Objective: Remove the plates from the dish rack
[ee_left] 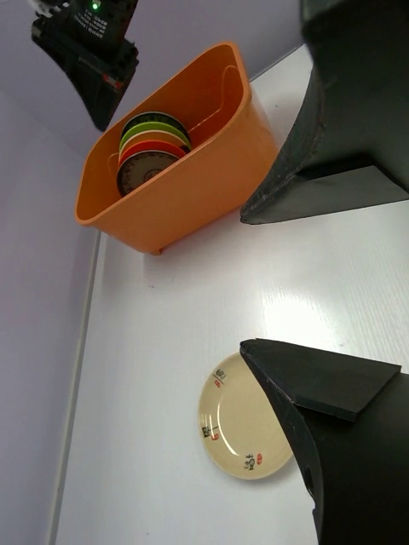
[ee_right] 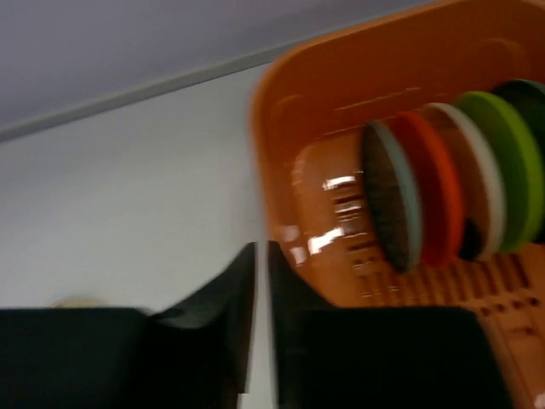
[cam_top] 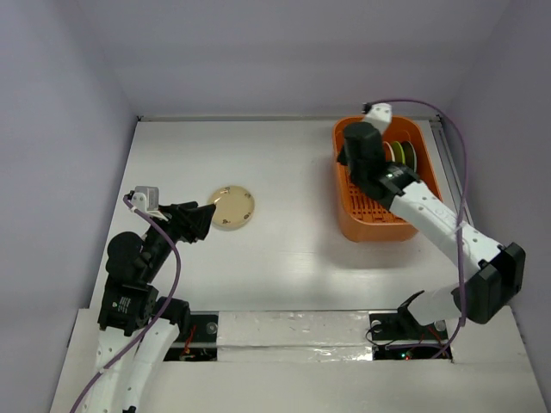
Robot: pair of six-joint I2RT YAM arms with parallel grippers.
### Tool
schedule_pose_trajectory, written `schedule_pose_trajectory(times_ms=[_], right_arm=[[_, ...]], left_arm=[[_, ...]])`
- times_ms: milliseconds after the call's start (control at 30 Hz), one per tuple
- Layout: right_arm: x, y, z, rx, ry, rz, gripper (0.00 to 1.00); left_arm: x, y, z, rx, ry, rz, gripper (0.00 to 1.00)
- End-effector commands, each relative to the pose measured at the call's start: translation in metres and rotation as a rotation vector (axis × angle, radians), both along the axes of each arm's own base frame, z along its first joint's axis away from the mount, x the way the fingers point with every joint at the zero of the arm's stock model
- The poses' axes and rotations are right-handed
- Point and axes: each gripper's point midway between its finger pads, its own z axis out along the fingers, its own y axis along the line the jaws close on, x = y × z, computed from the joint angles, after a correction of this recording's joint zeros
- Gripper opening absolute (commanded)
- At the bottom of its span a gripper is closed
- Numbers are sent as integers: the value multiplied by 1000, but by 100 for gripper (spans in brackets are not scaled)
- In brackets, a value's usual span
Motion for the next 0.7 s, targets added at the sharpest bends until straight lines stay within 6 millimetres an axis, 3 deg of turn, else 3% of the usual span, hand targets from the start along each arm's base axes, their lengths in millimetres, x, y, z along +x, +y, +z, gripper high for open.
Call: schedule_pose_trajectory(times_ms=[0,67,133,267,467,667], right_arm=[[-2,-73,-32,-192,114,-135,34],[-2,-92,-36,-248,164,-185,43],[4,-106,-42,-291,199,-220,45],[18,-108,-50,-283,227,-179,43],[37,-119,-83,-373,335,-197,40],[52,-125,-97,-417,374,-209,34]], left_arm=[[1,-2,7,-8,-37,-11,53],[1,-2,7,-8,-37,-13,53],[2,-2,6,-7,-31,-13,53],[2,-2,5,-8,-30,-11,53],[3,-2,6,-8,-29,-11,54],[3,-2,5,-7,-26,-11,54]])
